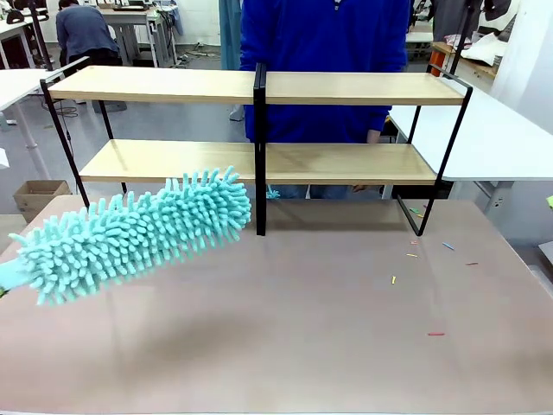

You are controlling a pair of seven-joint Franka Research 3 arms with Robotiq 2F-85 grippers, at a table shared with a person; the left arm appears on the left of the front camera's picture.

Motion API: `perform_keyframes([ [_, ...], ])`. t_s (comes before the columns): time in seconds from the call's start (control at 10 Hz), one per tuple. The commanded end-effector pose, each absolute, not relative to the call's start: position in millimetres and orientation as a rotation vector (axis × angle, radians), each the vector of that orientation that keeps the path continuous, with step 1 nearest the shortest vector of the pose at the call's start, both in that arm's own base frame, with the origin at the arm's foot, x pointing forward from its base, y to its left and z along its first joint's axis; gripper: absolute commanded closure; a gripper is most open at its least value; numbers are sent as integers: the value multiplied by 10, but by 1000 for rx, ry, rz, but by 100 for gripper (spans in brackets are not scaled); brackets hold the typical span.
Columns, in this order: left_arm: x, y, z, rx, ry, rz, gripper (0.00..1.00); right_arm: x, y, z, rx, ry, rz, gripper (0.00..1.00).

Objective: Clean the shelves.
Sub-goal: Place the Duster on the table.

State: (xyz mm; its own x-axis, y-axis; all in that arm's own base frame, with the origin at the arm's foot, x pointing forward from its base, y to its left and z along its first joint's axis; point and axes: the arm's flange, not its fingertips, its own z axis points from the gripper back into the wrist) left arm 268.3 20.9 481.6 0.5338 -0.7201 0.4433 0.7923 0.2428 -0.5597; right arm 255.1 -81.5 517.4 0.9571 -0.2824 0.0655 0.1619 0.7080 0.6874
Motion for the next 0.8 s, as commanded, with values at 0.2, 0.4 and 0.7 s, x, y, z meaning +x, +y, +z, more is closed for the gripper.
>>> perform_keyframes([
  [0.2, 3229, -331, 4500, -672, 6, -1350, 87, 2704, -1029, 4860, 972, -125, -358, 0],
  [0.4, 3412, -671, 4279, -593, 65, -1383, 87, 2718, -754, 5012, 870, -122, -236, 0],
  [0.7, 3502, -761, 4150, -501, 74, -1420, 87, 2718, -754, 5012, 870, -122, -236, 0],
])
